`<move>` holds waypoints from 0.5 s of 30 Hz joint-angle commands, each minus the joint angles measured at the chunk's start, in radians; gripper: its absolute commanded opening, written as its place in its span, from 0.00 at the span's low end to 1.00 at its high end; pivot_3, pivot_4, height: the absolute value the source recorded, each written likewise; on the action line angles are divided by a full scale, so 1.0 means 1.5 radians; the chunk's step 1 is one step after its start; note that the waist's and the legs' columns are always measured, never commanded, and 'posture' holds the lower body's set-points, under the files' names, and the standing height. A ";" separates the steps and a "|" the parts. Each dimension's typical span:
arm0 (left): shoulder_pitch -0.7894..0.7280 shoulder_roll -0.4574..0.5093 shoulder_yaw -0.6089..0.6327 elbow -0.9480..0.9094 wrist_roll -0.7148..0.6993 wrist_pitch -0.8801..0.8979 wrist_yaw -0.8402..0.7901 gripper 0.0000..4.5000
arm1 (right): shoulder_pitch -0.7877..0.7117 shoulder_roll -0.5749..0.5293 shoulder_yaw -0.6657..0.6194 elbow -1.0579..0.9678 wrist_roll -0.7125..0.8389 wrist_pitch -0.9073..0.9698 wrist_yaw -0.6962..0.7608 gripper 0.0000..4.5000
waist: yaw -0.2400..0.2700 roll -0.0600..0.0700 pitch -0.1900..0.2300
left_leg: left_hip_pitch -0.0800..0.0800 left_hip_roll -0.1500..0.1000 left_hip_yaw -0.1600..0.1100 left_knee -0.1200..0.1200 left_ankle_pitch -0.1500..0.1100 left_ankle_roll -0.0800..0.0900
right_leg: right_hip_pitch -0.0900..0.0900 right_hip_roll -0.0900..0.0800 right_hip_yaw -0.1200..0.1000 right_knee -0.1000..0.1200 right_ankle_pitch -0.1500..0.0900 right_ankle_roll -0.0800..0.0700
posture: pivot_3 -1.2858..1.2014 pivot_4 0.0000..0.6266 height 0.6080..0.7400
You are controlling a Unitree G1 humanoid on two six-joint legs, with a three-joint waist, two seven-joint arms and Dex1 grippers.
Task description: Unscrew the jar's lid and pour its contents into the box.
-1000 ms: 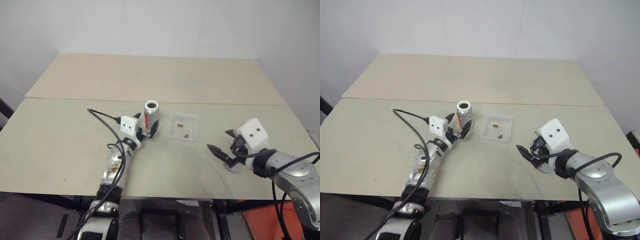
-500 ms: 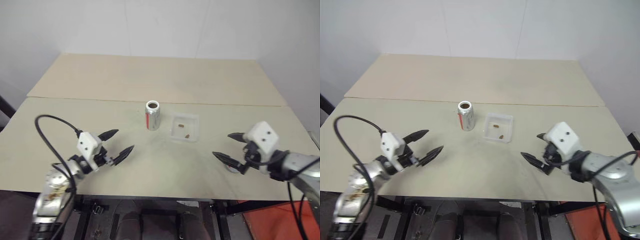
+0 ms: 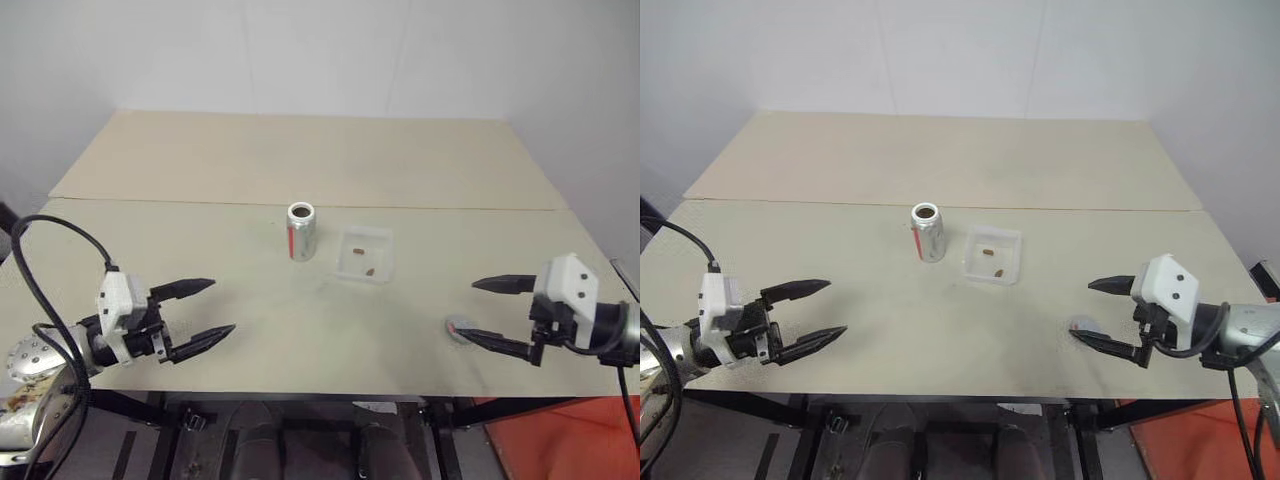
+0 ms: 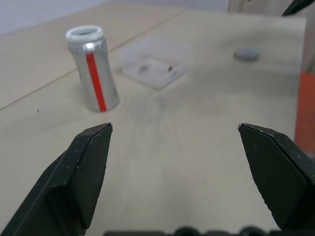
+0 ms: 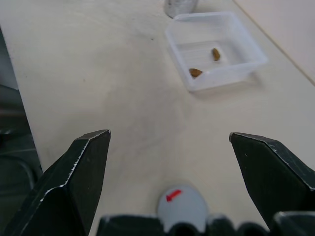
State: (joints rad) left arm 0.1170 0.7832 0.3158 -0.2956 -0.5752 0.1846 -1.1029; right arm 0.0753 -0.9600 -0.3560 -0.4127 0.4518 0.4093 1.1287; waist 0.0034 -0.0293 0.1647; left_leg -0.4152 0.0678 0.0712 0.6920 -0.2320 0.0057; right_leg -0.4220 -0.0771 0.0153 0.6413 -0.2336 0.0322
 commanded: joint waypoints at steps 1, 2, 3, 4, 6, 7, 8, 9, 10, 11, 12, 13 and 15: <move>-0.009 0.006 -0.009 -0.030 0.010 0.000 0.010 0.99 | -0.015 -0.001 -0.005 0.006 0.012 -0.024 0.011 1.00 | 0.003 0.000 0.000 | 0.000 0.000 0.000 0.000 0.000 0.000 | 0.000 0.000 0.000 0.000 0.000 0.000 | 0.52 0.24 1.00; -0.009 0.016 0.001 -0.049 -0.015 0.023 0.006 0.99 | -0.023 0.002 -0.010 0.008 0.014 -0.032 0.004 1.00 | 0.003 0.000 0.000 | 0.000 0.000 0.000 0.000 0.000 0.000 | 0.000 0.000 0.000 0.000 0.001 -0.001 | 0.52 0.24 1.00; -0.008 0.028 0.014 -0.063 -0.040 0.046 0.000 0.99 | -0.033 0.009 -0.012 0.010 0.009 -0.041 -0.010 1.00 | 0.003 0.000 0.000 | 0.000 0.000 0.000 0.000 0.000 0.000 | 0.000 0.000 0.000 0.000 0.001 -0.001 | 0.52 0.24 1.00; -0.004 0.041 0.030 -0.071 -0.057 0.064 -0.010 0.99 | -0.044 0.015 -0.013 0.008 0.005 -0.041 -0.026 1.00 | 0.003 0.000 0.000 | 0.000 0.000 0.000 0.000 0.000 0.000 | -0.001 0.000 0.000 0.000 0.001 -0.001 | 0.52 0.24 1.00; 0.002 0.061 0.054 -0.074 -0.072 0.081 -0.022 0.99 | -0.053 0.017 -0.015 -0.003 0.006 -0.036 -0.039 1.00 | 0.002 0.000 0.000 | 0.000 0.001 0.000 0.000 0.000 0.000 | -0.001 0.000 0.000 0.000 0.001 -0.001 | 0.52 0.24 1.00; 0.003 0.070 0.069 -0.068 -0.080 0.087 -0.030 0.99 | -0.058 0.013 -0.015 -0.017 0.012 -0.026 -0.043 1.00 | 0.002 0.000 0.000 | 0.000 0.001 0.001 0.000 0.000 0.000 | -0.001 0.000 0.000 0.000 0.000 -0.001 | 0.52 0.24 1.00; 0.006 0.070 0.081 -0.078 -0.093 0.095 -0.024 0.99 | -0.052 0.008 -0.026 -0.023 0.022 -0.025 -0.034 1.00 | 0.002 0.000 0.000 | 0.000 0.001 0.001 -0.001 0.000 0.000 | -0.001 0.000 0.000 0.000 0.000 -0.001 | 0.52 0.24 1.00; 0.008 0.068 0.088 -0.086 -0.103 0.102 -0.020 0.99 | -0.048 0.005 -0.033 -0.026 0.029 -0.025 -0.027 1.00 | 0.003 0.001 0.000 | 0.000 0.001 0.001 -0.001 0.000 0.000 | -0.001 0.000 0.000 0.000 0.000 -0.001 | 0.52 0.24 1.00; 0.012 0.065 0.095 -0.094 -0.112 0.109 -0.015 0.99 | -0.043 0.003 -0.039 -0.028 0.033 -0.027 -0.022 1.00 | 0.003 0.001 0.000 | 0.000 0.001 0.001 -0.002 0.000 0.000 | -0.001 0.000 0.000 0.000 0.000 -0.001 | 0.52 0.24 1.00; 0.026 0.058 0.103 -0.109 -0.116 0.116 -0.004 0.99 | -0.034 0.001 -0.045 -0.026 0.036 -0.030 -0.012 1.00 | 0.003 0.001 0.000 | 0.000 0.000 0.001 -0.002 0.000 0.000 | -0.001 0.000 0.000 0.000 0.000 -0.001 | 0.52 0.24 1.00; 0.053 0.053 0.116 -0.131 -0.112 0.123 0.007 0.99 | -0.024 -0.003 -0.049 -0.027 0.031 -0.033 -0.006 1.00 | 0.003 0.001 0.000 | 0.000 0.000 0.001 -0.002 0.000 0.000 | -0.001 0.000 0.000 0.000 0.000 -0.001 | 0.52 0.24 1.00; 0.084 0.052 0.136 -0.153 -0.109 0.132 0.010 0.99 | -0.015 -0.009 -0.053 -0.032 0.026 -0.028 -0.007 1.00 | 0.003 0.000 0.000 | 0.000 0.000 0.001 -0.003 0.000 0.000 | -0.001 0.000 0.000 -0.001 0.000 -0.001 | 0.52 0.24 1.00; 0.123 0.056 0.169 -0.177 -0.118 0.145 0.009 0.99 | -0.005 -0.022 -0.061 -0.044 0.030 -0.012 -0.007 1.00 | 0.002 0.000 0.000 | 0.000 0.000 0.001 -0.004 0.000 0.000 | -0.001 0.000 0.001 -0.002 0.001 -0.002 | 0.52 0.24 1.00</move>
State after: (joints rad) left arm 0.2900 0.8604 0.4976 -0.5080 -0.7288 0.3900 -1.0915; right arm 0.0668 -0.9666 -0.3991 -0.4380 0.4829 0.3799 1.1129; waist 0.0060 -0.0289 0.1652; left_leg -0.4146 0.0681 0.0734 0.6854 -0.2321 0.0054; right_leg -0.4237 -0.0774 0.0162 0.6391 -0.2312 0.0284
